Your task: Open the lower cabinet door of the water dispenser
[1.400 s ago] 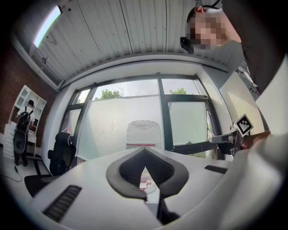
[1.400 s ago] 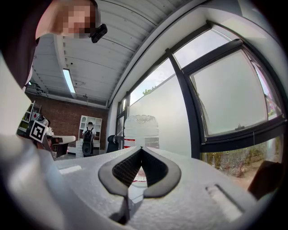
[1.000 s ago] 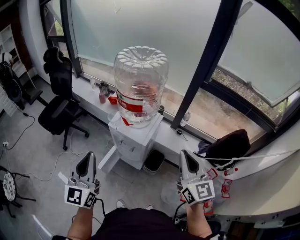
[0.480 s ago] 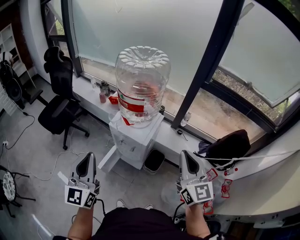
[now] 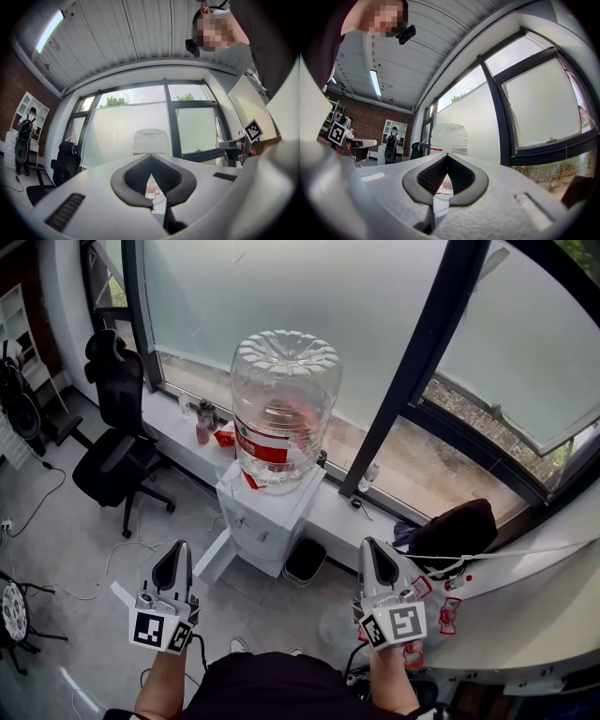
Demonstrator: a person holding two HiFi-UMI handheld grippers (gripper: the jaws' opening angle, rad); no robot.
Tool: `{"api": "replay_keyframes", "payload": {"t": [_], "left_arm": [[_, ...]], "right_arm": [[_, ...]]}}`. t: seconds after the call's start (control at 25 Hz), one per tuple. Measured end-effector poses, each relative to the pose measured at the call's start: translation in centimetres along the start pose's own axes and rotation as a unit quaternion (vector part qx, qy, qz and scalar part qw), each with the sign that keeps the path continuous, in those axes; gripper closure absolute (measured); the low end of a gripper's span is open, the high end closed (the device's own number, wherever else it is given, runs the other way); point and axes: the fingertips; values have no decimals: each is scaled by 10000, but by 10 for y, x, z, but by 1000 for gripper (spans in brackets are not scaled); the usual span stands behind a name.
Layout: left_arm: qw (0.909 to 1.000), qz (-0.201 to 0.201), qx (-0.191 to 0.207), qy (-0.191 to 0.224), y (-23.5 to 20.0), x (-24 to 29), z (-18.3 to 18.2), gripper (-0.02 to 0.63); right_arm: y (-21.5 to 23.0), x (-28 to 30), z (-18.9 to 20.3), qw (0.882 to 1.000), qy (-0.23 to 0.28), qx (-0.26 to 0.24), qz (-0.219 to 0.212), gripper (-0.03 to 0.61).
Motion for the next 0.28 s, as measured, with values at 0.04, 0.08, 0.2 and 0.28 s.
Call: {"api": "replay_keyframes", "payload": {"t": [0.04, 0.08, 0.2, 0.28], "left_arm": [[10000, -2, -4, 6, -1, 0, 0, 607], [10000, -4, -10, 11, -1, -1, 0, 607], [10000, -7, -23, 15, -4, -1, 0, 607], [10000, -7, -26, 16, -6, -1, 0, 607]], "right_arm": [[-1, 0, 0, 10000, -1, -8, -1, 574], [-1, 0, 0, 10000, -5, -12, -1, 574], [-3, 2, 0, 10000, -15, -19, 0, 574], [-4, 3, 1, 10000, -17, -23, 1, 574]]}}
Point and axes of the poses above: the fingertips, and each gripper's own axes: x forward along the fingers, y to its right, z out of its underside, and after that the axes turned 12 degrees about y, right-handed
